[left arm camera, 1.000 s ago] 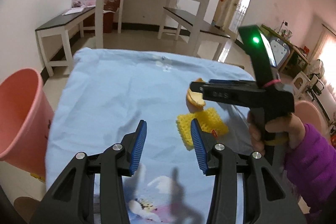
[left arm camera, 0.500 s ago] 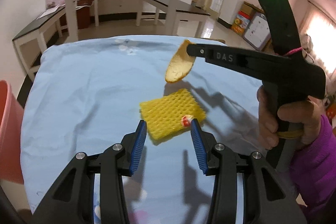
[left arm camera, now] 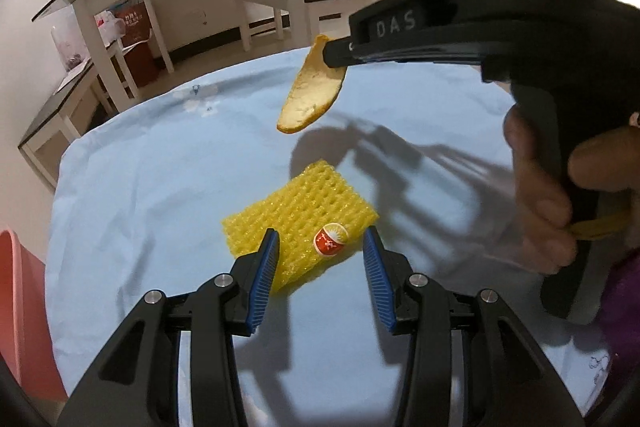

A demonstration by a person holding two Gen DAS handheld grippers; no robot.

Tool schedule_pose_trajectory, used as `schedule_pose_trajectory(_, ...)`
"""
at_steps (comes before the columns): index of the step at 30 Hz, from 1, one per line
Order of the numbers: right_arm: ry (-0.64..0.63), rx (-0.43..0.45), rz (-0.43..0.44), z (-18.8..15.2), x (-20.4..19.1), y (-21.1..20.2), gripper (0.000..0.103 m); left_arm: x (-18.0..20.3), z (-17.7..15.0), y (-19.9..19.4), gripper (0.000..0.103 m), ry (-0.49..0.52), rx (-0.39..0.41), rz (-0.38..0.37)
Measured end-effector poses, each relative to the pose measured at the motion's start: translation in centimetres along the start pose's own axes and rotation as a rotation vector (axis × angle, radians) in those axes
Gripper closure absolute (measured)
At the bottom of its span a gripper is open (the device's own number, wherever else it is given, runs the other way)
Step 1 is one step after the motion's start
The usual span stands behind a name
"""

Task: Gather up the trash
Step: 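Close the left tool on the yellow foam net while the right tool holds the cracker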

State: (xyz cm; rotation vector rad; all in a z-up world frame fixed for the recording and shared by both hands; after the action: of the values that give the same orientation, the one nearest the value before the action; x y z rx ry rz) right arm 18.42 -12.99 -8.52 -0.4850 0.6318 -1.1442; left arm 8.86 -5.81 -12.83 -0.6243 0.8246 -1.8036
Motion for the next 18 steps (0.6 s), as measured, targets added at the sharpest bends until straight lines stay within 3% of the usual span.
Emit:
schedule_pose_trajectory(5, 0.020, -0.007, 0.013, 0.0, 0.3, 0.0, 0.099, -0.3, -0.1, -0.1, 0.059, 0.005, 0.004, 0.051)
schedule_pose_trajectory(11, 0.034, 0.002, 0.033, 0.2, 0.2, -0.4, 0.099, -2.5, 0.1, -1.3, 0.090, -0.118, 0.033, 0.044)
schedule_pose_trajectory(18, 0.005, 0.011, 0.039, -0.1, -0.5, -0.6, 0.099, -5.9, -0.3, -4.6, 0.101, -0.292, 0.089, 0.041)
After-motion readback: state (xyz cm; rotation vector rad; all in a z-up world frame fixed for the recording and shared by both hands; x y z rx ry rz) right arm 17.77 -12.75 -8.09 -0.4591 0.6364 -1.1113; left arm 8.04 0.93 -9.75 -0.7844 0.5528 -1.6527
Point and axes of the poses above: each gripper's, at about its wrist camera, not at the fingertips, and y roughly the way its jaws point, x to its right, z to its top, the point moved 4 cm from there along y, roughly the way its jaws point, and after that the axes turned 8 degrees about -z, right-handed, at the moved point
